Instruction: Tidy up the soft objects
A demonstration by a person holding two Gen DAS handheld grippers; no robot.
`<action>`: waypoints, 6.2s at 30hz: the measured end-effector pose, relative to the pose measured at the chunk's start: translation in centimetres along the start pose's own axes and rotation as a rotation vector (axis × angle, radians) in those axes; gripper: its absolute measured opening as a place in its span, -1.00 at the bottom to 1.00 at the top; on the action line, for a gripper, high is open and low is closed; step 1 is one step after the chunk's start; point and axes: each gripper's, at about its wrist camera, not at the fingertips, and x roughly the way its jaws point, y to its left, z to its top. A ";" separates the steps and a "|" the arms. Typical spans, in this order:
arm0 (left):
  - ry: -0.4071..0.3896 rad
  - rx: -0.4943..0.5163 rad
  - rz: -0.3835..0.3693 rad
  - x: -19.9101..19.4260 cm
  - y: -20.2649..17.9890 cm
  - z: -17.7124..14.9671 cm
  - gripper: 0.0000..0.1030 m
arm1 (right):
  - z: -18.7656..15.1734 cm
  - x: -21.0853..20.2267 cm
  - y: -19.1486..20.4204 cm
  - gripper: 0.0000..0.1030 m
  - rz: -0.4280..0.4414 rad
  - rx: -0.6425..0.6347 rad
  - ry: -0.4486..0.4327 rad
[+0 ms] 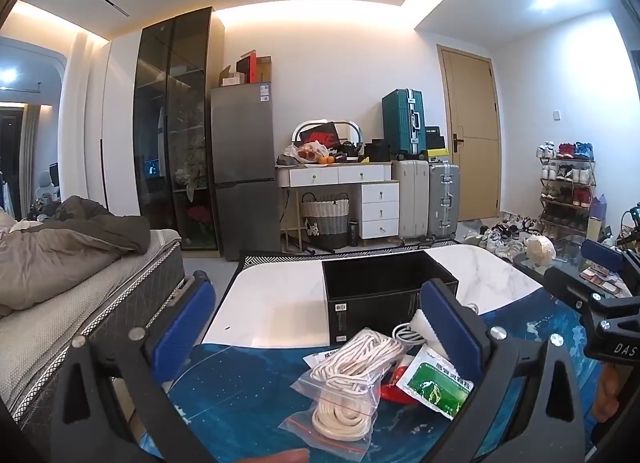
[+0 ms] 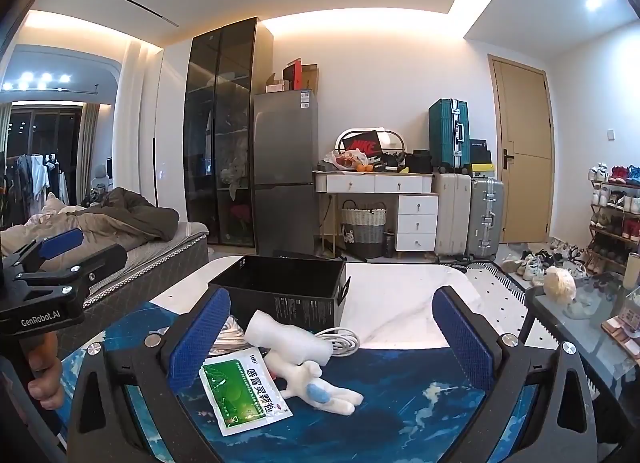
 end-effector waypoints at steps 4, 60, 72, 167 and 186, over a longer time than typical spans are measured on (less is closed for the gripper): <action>0.001 0.000 0.001 0.0 0.0 0.0 1.00 | 0.0 0.0 0.2 0.99 0.003 -0.005 0.000; 0.035 -0.035 -0.076 0.3 0.6 0.3 1.00 | 0.2 0.2 0.4 0.99 0.032 -0.005 0.000; 0.309 -0.024 -0.029 6.3 1.7 4.3 1.00 | 4.7 5.0 1.5 0.99 0.081 -0.120 0.255; 0.769 0.119 -0.333 5.8 -2.3 -4.1 -0.29 | -5.6 4.6 3.7 -0.20 0.662 -0.094 0.903; 0.348 0.093 -0.255 2.6 -3.1 2.4 -0.29 | 0.1 -0.2 1.8 -0.19 0.414 -0.185 0.394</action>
